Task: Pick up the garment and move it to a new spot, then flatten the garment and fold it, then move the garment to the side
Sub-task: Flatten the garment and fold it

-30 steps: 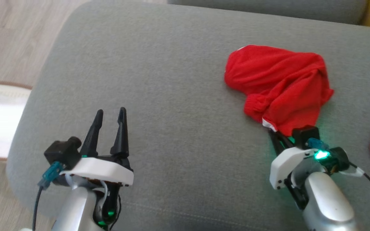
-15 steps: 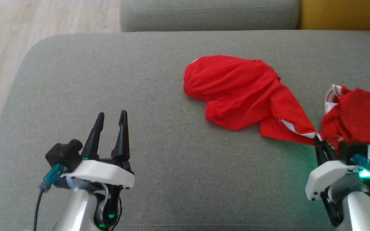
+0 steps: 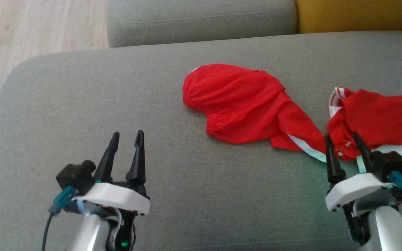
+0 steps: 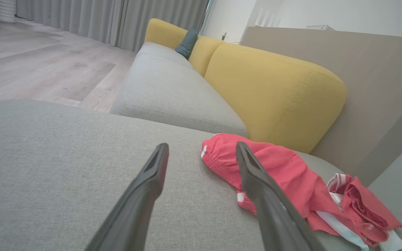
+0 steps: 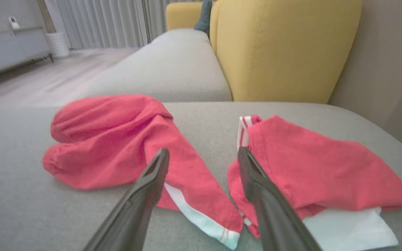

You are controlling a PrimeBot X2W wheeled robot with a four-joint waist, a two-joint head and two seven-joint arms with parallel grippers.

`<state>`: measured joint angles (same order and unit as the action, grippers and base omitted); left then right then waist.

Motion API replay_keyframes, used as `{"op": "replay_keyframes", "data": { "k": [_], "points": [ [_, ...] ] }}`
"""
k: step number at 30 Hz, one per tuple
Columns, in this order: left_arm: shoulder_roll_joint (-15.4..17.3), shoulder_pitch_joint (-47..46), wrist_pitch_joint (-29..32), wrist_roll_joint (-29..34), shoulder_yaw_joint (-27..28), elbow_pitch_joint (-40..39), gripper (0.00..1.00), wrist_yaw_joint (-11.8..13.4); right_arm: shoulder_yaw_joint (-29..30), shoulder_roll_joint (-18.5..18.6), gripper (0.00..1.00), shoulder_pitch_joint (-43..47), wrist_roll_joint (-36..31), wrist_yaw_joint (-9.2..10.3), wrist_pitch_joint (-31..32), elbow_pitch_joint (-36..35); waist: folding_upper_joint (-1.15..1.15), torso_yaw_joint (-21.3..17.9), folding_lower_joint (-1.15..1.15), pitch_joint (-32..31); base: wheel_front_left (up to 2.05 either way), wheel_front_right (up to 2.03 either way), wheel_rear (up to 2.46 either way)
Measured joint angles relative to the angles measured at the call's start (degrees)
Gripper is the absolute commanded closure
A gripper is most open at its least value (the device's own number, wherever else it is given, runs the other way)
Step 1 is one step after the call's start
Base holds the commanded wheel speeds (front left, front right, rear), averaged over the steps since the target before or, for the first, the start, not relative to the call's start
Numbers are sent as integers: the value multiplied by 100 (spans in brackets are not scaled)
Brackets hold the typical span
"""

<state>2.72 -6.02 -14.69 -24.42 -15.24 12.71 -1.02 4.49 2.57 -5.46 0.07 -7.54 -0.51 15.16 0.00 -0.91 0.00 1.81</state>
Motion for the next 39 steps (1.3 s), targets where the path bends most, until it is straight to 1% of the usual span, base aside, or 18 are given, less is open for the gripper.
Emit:
{"op": "replay_keyframes", "data": {
  "k": [3, 6, 11, 15, 20, 25, 30, 34, 37, 38, 39],
  "points": [
    [-1, -1, 0, 0, -62, 1, 0, -9, -111, 0, 0, 30, 267, 0, -154, -238, 0, -87, 0, -23, 0, 0, 0],
    [1, -1, 0, 21, -145, 62, 0, -110, -203, 1, 0, 43, 423, 0, -261, -449, 0, -191, 0, -18, 0, 0, 0],
    [5, -56, 49, 221, -632, 545, 0, -341, -304, 1, 0, 44, 467, 0, -311, -653, 0, -424, 0, 52, 0, 0, 0],
    [58, -474, 285, 421, -1053, 1081, 0, -508, -344, 1, 0, 29, 482, 0, -311, -737, 0, -630, 0, 179, 0, 0, 0],
    [90, -1265, 511, 584, -1288, 1816, 0, -560, -364, 1, 0, 4, 482, 0, -313, -805, 0, -846, 0, 399, 0, 0, 0],
    [100, -1812, 611, 668, -1433, 2593, 0, -588, -407, 1, 0, -108, 499, 0, -376, -822, 0, -1044, 0, 615, 0, 0, 0],
    [103, -2287, 600, 720, -1493, 3256, 0, -590, -443, 1, 0, -302, 556, 0, -455, -818, 0, -1242, 0, 806, 0, 0, 0],
    [93, -2673, 422, 716, -1511, 3705, 0, -605, -438, 1, 0, -344, 557, 0, -515, -768, 0, -1412, 0, 941, 0, 0, 0],
    [85, -2820, 296, 701, -1568, 3853, 0, -611, -427, 1, 0, -344, 557, 0, -563, -739, 0, -1467, 0, 981, 0, 0, 0],
    [80, -2851, 264, 699, -1593, 3888, 9, -612, -413, 1, 0, -344, 557, 0, -563, -726, 0, -1475, 0, 983, 0, 0, 0],
    [73, -2868, 227, 657, -1635, 3909, 60, -612, -393, 1, 0, -344, 557, 0, -564, -716, 0, -1475, 0, 982, 0, 0, 0]
  ]
}}
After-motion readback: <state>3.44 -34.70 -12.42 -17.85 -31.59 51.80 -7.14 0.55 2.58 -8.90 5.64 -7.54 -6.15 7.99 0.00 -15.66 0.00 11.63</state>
